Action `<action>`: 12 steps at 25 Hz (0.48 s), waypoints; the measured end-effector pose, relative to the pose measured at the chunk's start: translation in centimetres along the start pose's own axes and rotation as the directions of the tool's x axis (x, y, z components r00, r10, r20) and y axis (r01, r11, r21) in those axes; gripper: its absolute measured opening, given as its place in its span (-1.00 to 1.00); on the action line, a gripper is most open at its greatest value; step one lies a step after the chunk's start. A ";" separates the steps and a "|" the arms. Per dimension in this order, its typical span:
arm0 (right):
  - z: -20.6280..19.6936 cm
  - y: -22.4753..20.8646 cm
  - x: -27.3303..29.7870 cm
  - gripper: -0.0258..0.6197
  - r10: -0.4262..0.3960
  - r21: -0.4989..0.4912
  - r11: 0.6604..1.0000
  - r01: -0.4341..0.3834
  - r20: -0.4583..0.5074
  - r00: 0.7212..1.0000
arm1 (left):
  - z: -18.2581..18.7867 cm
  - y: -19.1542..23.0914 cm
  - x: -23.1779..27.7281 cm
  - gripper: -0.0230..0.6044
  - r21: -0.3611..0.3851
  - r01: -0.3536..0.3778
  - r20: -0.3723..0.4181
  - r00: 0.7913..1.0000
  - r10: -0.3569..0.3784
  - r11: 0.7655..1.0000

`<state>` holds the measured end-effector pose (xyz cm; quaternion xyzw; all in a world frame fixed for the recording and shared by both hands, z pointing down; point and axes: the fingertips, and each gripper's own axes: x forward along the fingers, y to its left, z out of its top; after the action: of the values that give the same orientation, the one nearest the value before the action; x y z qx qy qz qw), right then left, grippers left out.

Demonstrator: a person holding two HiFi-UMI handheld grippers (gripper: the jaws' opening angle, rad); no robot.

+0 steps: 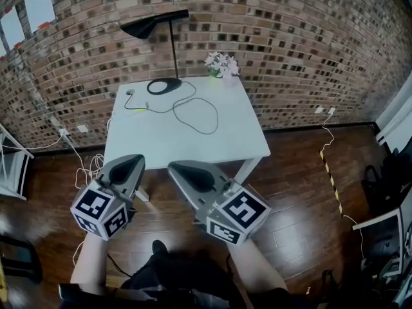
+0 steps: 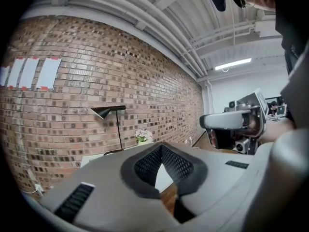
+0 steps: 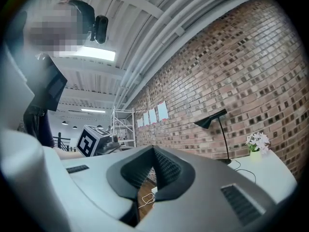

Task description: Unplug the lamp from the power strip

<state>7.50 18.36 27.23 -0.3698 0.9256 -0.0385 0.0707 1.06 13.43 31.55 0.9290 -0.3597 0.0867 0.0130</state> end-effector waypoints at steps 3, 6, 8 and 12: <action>0.0 0.4 -0.1 -0.94 0.015 -0.007 1.000 -0.015 -0.004 1.000 | 0.5 -0.3 -0.5 -0.93 0.010 -0.012 0.005 1.000 0.012 1.000; -0.2 0.9 0.0 -0.94 0.023 -0.016 1.000 -0.024 -0.010 1.000 | 0.6 -0.5 -1.1 -0.93 0.018 -0.022 0.008 1.000 0.022 1.000; -0.3 1.2 0.0 -0.94 0.033 -0.012 0.999 -0.034 -0.013 0.999 | 0.6 -0.5 -1.5 -0.93 0.022 -0.033 0.009 0.999 0.032 0.999; -0.4 2.1 0.5 -0.94 0.065 -0.009 0.998 -0.066 -0.020 0.998 | 0.6 -0.1 -2.5 -0.93 0.024 -0.059 0.014 0.998 0.059 0.998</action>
<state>5.64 19.48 27.34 -0.3392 0.9381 -0.0354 0.0610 -0.61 15.13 30.50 0.9186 -0.3858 0.0852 -0.0034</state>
